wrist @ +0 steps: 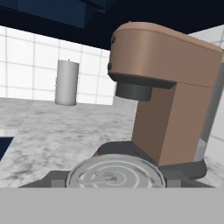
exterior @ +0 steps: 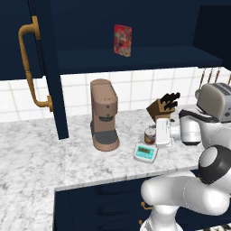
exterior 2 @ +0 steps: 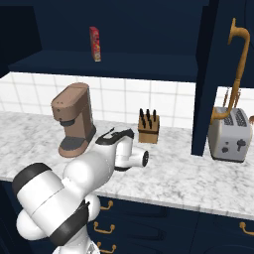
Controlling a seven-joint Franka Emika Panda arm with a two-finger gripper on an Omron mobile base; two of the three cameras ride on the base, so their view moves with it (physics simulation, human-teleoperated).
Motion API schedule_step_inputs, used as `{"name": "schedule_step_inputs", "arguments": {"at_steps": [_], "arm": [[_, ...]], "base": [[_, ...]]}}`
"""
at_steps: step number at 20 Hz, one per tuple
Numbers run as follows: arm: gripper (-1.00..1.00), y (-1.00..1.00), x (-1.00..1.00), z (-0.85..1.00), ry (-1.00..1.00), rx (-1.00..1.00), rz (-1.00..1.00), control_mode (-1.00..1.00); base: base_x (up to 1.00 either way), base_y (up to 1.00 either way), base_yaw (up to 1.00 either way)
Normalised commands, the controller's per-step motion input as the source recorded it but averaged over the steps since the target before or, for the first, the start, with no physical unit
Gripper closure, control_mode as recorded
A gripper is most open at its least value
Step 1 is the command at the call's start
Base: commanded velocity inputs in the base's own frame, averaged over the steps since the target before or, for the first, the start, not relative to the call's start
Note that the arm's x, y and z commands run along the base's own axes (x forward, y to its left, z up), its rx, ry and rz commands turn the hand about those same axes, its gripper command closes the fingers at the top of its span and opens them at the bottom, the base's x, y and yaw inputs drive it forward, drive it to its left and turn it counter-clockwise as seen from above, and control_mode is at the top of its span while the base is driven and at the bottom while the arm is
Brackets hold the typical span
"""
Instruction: Pick the canned food and place it on the digital scale for weighing, and close the cabinet.
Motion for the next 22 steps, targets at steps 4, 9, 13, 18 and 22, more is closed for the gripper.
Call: {"name": "schedule_step_inputs", "arguments": {"at_steps": [4, 9, 13, 18, 22], "arm": [[1.00, -0.01, 0.13, -0.01, -0.04, 0.00, 0.01, -1.00], [1.00, 0.00, 0.21, -0.08, 0.00, 0.00, 0.00, -1.00], [-1.00, 0.00, 0.08, -0.07, 0.00, 0.00, 0.00, -1.00], [-1.00, -0.12, 0.00, 0.00, 0.00, 0.00, 0.00, -1.00], [-1.00, 0.00, 0.00, 0.00, 0.00, 0.00, 0.00, -1.00]], "base": [[0.00, 0.00, 0.00], [0.00, 0.00, 0.00], [0.00, 0.00, 0.00], [0.00, 0.00, 0.00], [0.00, 0.00, 0.00]]}}
